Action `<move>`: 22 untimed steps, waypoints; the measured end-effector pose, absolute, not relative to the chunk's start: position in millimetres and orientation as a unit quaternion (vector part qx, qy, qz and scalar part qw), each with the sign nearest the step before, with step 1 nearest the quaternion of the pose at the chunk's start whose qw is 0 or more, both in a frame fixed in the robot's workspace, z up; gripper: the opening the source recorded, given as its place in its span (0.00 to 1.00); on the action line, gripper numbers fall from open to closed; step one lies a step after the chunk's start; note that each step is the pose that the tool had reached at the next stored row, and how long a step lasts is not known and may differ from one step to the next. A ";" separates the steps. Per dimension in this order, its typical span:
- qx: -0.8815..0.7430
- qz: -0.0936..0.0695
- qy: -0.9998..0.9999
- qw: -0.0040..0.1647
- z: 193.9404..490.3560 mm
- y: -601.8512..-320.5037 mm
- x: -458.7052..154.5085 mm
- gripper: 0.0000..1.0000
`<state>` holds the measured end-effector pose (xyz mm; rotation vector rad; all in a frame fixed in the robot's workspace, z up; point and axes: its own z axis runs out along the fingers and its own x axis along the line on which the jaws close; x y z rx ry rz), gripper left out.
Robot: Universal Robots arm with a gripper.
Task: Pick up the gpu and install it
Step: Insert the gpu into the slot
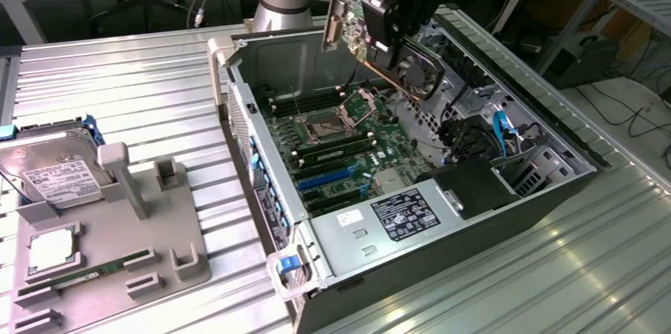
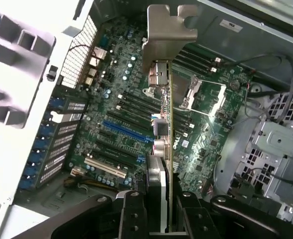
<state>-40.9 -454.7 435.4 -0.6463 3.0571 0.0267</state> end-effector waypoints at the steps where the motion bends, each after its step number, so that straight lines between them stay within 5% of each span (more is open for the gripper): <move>1: -0.216 0.009 0.976 0.008 435.4 -454.7 -40.9 0.28; 22: -0.367 0.010 0.930 0.007 435.4 -455.2 -40.9 0.28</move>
